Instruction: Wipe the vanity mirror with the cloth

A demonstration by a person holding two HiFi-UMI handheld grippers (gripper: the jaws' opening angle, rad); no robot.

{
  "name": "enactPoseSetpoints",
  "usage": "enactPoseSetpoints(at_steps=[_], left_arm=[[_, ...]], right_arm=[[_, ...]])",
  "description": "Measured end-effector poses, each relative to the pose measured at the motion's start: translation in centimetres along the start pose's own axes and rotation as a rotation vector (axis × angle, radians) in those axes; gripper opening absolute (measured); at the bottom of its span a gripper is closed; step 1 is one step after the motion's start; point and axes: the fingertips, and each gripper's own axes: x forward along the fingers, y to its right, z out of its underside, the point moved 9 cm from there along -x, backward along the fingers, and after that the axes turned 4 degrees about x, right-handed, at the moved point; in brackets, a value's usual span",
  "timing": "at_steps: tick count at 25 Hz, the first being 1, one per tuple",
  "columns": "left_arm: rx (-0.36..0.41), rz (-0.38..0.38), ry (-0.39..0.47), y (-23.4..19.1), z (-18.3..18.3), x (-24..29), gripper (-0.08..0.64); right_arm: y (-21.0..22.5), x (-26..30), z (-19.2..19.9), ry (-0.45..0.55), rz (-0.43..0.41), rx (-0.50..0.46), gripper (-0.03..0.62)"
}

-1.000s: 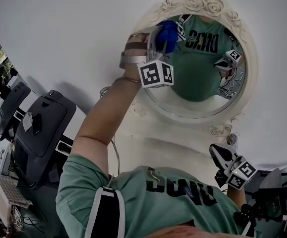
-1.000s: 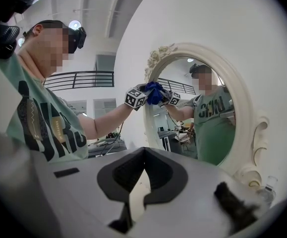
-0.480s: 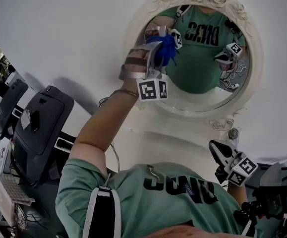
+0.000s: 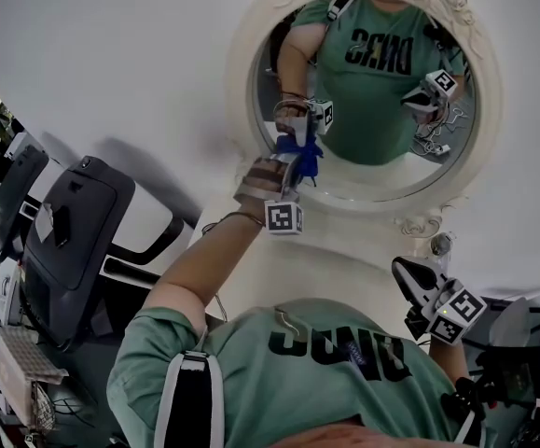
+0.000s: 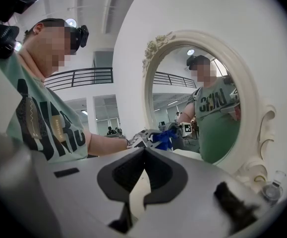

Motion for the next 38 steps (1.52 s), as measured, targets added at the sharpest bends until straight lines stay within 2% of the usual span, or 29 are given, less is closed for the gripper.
enactPoseSetpoints(at_steps=[7, 10, 14, 16, 18, 19, 21, 25, 27, 29, 31, 33, 38], left_arm=[[0.067, 0.143, 0.004, 4.6, -0.1, 0.1, 0.081], [0.038, 0.160, 0.011, 5.1, -0.2, 0.4, 0.081], [0.042, 0.251, -0.018, 5.5, -0.3, 0.9, 0.081], [0.008, 0.304, -0.025, 5.1, -0.2, 1.1, 0.081], [-0.037, 0.303, -0.011, 3.4, -0.5, 0.9, 0.081], [-0.062, 0.270, 0.005, 1.7, -0.8, 0.6, 0.083], [-0.110, 0.153, 0.055, -3.5, -1.8, -0.4, 0.083], [-0.158, -0.161, 0.145, -16.2, -3.5, -2.3, 0.083], [-0.167, -0.281, 0.153, -21.9, -3.8, -2.9, 0.083], [-0.153, -0.370, 0.141, -26.4, -3.9, -3.0, 0.083], [-0.133, -0.427, 0.123, -29.6, -3.9, -2.6, 0.083], [-0.122, -0.447, 0.108, -31.4, -3.9, -1.9, 0.083], [-0.006, -0.471, 0.048, -31.6, -4.1, -0.3, 0.084]], right_arm=[[0.0, 0.2, 0.0, -0.002, -0.005, -0.001, 0.005], [0.0, 0.2, 0.1, -0.001, -0.009, 0.000, 0.005], [-0.2, -0.1, -0.1, 0.004, -0.009, -0.001, 0.005], [-0.3, -0.1, -0.2, 0.011, -0.011, -0.010, 0.005], [-0.3, -0.3, -0.3, 0.020, -0.005, -0.016, 0.005], [-0.1, -0.5, -0.3, 0.024, 0.000, -0.015, 0.005], [0.1, -0.9, -0.2, 0.031, 0.010, -0.008, 0.005], [0.3, -1.4, -0.2, 0.049, 0.018, -0.005, 0.005], [0.3, -1.3, -0.2, 0.059, 0.015, -0.009, 0.005], [0.3, -1.3, -0.2, 0.064, 0.013, -0.011, 0.005], [0.4, -1.3, -0.1, 0.066, 0.013, -0.009, 0.005], [0.6, -1.4, 0.0, 0.067, 0.015, -0.007, 0.005], [0.6, -1.6, -0.1, 0.078, 0.017, -0.007, 0.005]])
